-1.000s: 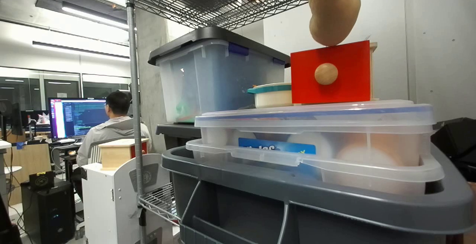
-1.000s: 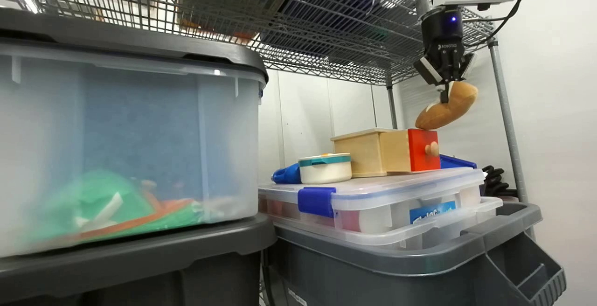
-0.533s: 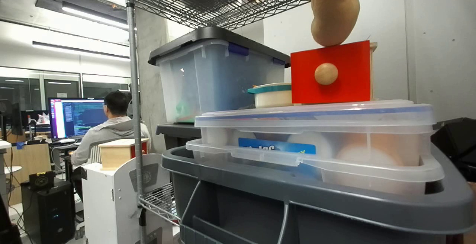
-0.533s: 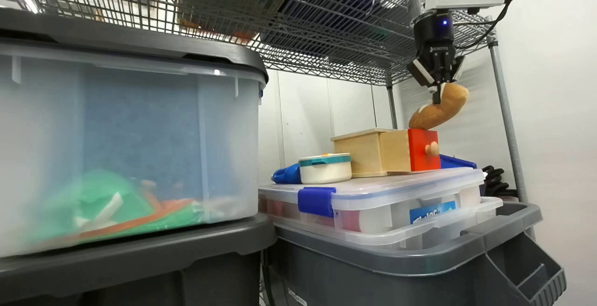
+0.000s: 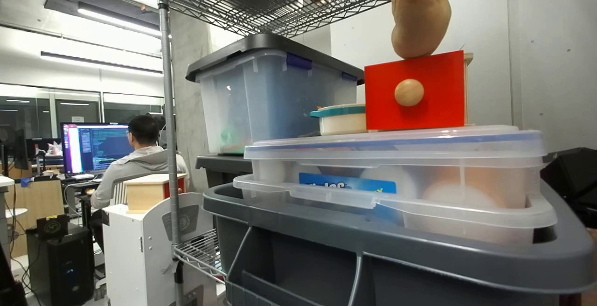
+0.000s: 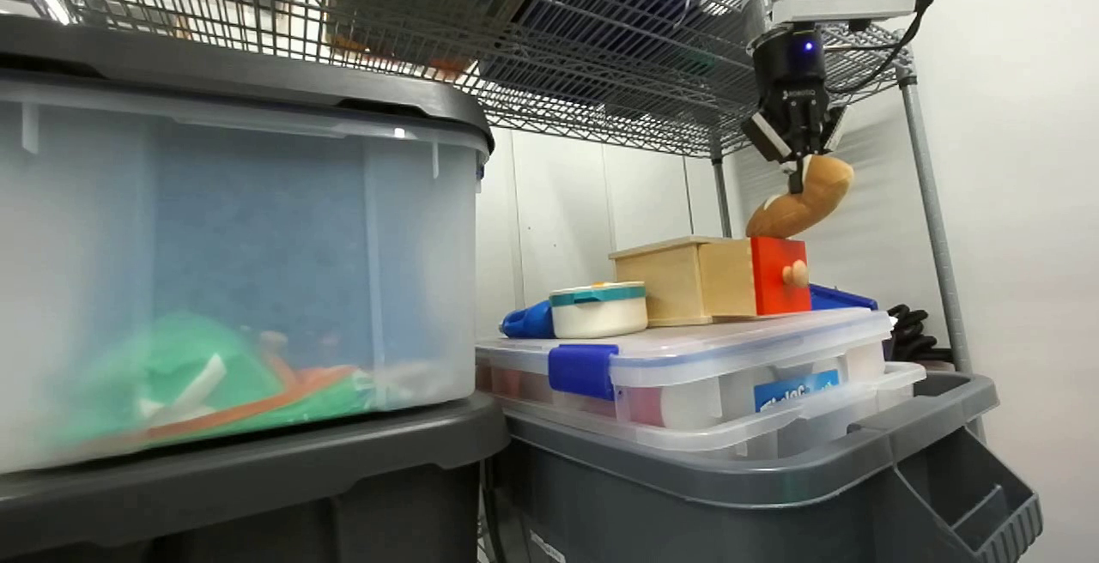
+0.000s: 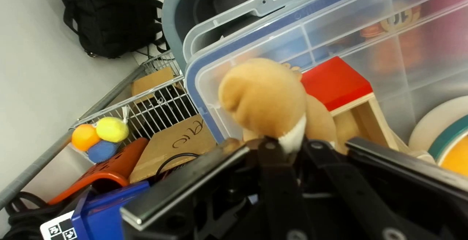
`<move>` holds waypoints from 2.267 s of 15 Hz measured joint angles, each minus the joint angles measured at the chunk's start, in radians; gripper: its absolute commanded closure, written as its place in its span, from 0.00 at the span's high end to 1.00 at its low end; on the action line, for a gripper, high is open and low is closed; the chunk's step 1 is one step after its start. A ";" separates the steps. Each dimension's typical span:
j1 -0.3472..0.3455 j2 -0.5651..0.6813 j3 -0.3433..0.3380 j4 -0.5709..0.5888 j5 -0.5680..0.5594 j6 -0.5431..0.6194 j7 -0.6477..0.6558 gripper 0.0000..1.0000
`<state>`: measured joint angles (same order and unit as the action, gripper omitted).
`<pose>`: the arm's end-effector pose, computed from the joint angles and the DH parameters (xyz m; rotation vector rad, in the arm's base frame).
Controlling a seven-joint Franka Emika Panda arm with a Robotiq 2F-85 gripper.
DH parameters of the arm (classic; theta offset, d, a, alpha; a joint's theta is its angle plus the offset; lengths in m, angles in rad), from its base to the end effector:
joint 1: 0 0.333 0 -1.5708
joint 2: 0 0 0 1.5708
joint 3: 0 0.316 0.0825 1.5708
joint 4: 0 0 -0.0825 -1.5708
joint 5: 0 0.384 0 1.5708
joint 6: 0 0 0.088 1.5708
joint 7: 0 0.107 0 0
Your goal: Put the brown and orange plushies in the open drawer
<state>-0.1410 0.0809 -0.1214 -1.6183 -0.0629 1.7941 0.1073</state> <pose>0.5757 -0.1574 0.5763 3.0108 -0.5445 0.1372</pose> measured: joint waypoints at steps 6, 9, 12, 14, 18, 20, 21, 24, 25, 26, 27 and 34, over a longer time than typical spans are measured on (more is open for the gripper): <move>0.006 0.014 0.003 0.016 0.000 -0.013 0.000 0.03; 0.010 0.026 0.003 0.029 0.000 -0.015 0.000 0.03; 0.014 0.042 0.003 0.044 0.000 -0.019 0.001 0.03; 0.016 0.055 0.003 0.059 0.000 -0.029 0.001 0.03; 0.019 0.076 0.003 0.085 0.000 -0.043 0.002 0.03; 0.019 0.085 0.003 0.097 0.000 -0.048 0.002 0.03; 0.019 0.089 0.003 0.103 0.000 -0.050 0.002 0.03; 0.019 0.101 0.003 0.120 0.000 -0.058 0.003 0.03; 0.019 0.105 0.003 0.125 0.000 -0.062 0.003 0.03; 0.019 0.106 0.003 0.129 0.000 -0.067 0.003 0.03; 0.018 0.106 0.003 0.130 0.000 -0.069 0.003 0.03; 0.018 0.106 0.003 0.131 0.001 -0.070 0.006 0.03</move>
<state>-0.1226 0.1868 -0.1187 -1.4875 -0.0624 1.7240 0.1135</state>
